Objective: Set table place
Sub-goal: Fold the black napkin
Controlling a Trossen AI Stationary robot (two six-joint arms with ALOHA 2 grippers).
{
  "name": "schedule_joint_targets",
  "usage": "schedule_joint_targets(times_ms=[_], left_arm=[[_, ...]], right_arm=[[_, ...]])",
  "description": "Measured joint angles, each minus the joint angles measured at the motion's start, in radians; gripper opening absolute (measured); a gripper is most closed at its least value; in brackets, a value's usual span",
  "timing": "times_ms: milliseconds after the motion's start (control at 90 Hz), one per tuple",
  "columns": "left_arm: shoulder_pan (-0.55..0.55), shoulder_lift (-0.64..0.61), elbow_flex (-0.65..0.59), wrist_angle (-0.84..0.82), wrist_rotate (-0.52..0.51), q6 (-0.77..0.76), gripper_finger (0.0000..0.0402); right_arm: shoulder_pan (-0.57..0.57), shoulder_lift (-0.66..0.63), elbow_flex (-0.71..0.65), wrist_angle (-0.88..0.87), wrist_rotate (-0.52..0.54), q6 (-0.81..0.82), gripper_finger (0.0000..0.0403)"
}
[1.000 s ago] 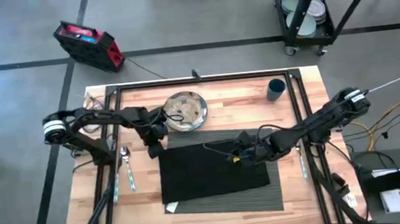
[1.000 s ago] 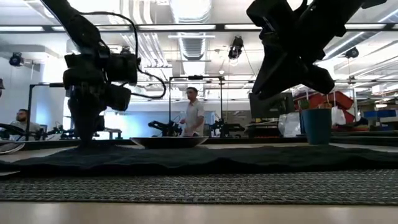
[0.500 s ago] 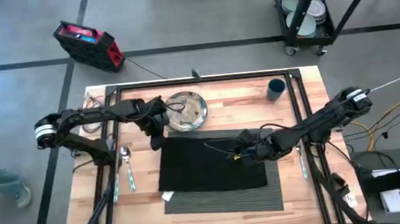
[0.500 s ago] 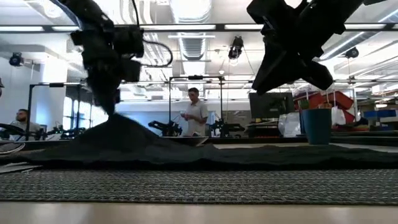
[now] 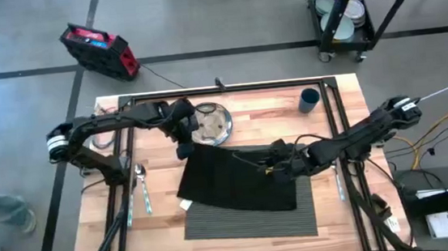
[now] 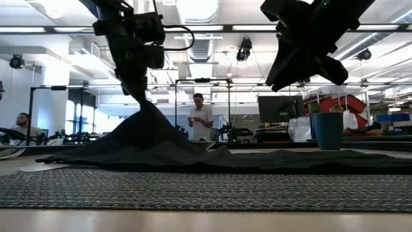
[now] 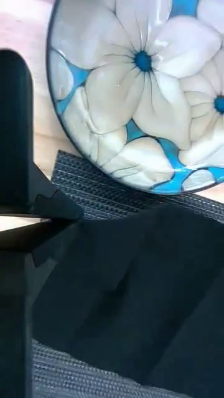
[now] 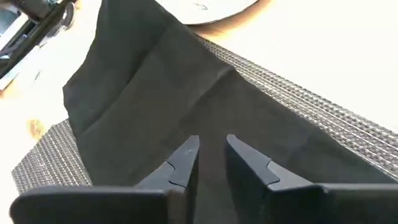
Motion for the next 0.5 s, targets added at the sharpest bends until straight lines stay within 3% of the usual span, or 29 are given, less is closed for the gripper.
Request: schedule_joint_targets(times_ms=[500], left_arm=[[0.0,0.169,0.053,-0.008,0.007,0.045,0.0]], right_arm=[[0.0,0.0,0.0,-0.017,0.001,0.0,0.0048]])
